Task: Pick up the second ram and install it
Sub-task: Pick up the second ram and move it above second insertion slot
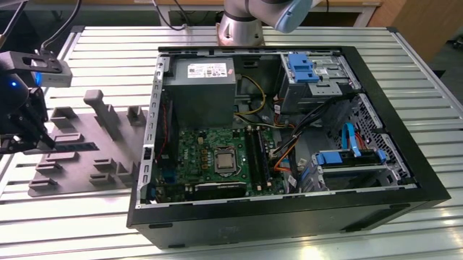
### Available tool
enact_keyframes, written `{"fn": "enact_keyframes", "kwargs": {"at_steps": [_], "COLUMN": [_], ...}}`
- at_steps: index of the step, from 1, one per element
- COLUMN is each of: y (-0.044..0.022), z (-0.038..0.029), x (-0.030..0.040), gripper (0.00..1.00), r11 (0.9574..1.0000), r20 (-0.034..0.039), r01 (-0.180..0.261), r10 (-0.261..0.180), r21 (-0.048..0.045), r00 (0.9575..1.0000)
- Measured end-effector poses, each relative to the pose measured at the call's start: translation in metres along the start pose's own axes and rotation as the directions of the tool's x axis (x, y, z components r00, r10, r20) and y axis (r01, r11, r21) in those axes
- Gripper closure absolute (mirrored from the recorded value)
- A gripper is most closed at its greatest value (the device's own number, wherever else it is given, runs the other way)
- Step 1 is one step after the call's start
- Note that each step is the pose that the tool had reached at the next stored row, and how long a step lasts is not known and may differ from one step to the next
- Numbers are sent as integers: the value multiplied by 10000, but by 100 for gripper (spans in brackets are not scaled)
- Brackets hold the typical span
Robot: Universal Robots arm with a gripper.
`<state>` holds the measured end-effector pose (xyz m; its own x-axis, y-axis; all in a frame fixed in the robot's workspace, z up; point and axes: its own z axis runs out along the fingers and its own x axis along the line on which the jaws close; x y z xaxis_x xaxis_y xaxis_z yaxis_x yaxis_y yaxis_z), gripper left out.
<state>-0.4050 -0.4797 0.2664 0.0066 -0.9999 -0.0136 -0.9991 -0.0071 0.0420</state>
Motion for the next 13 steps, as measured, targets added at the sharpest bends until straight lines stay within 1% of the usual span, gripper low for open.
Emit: {"fn": "enact_keyframes", "kwargs": {"at_steps": [13], "y": [3], "z": [-58], "x": [-1], "gripper": [88], "r11": [10000], "r20": [0], "r01": [0], "r10": [0], "r21": [0], "r00": [10000]}}
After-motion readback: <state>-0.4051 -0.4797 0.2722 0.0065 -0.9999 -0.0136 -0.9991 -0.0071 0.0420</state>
